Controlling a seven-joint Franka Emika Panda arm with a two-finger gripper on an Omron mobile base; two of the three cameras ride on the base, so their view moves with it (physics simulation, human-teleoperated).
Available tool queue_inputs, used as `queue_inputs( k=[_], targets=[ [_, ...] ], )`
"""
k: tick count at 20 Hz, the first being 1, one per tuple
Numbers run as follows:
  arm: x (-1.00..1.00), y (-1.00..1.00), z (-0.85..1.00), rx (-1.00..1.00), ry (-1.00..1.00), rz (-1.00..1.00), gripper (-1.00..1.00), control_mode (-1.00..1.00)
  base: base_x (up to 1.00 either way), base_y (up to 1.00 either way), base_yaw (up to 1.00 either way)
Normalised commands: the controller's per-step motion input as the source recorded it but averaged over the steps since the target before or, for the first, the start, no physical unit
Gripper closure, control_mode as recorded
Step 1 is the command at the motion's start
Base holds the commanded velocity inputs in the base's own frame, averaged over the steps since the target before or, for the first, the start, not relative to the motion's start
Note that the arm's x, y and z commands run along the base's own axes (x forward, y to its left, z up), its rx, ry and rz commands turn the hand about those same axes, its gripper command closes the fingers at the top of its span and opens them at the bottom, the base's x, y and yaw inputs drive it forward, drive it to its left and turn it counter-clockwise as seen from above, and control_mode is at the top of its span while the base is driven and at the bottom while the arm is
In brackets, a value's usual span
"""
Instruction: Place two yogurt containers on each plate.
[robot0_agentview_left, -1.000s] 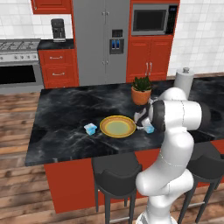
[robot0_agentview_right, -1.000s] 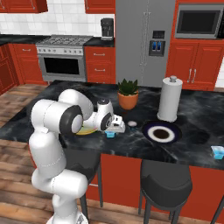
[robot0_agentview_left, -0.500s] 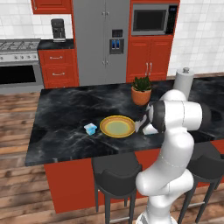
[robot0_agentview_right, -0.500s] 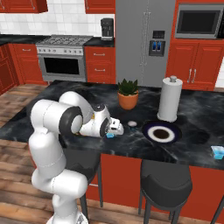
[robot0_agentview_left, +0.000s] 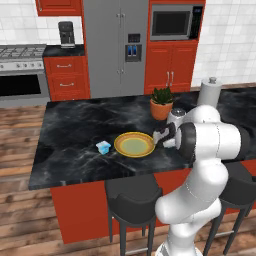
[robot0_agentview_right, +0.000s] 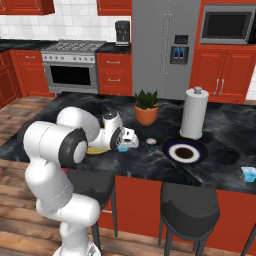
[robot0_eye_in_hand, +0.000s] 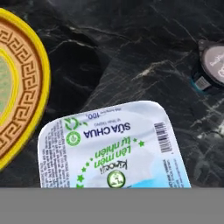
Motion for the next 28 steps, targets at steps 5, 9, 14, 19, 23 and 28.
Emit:
queue_inputs(
  k=[5, 9, 14, 19, 23, 28],
  targets=[
    [0.21, 0.47, 0.47, 0.07, 0.17, 0.0, 1.0, -1.0, 0.0, 0.0, 0.0],
    [0.32, 0.44, 0.11, 0.1, 0.31, 0.0, 1.0, -1.0, 0.0, 0.0, 0.0],
    [0.33, 0.49, -0.09, 0.02, 0.28, 0.0, 1.0, -1.0, 0.0, 0.0, 0.0],
    [0.21, 0.18, -0.36, -0.01, 0.12, 0.0, 1.0, -1.0, 0.0, 0.0, 0.0],
    [0.28, 0.28, -0.32, 0.0, 0.0, 0.0, 1.0, -1.0, 0.0, 0.0, 0.0],
    [0.19, 0.04, -0.34, 0.0, 0.0, 0.0, 1.0, -1.0, 0.0, 0.0, 0.0]
  ],
)
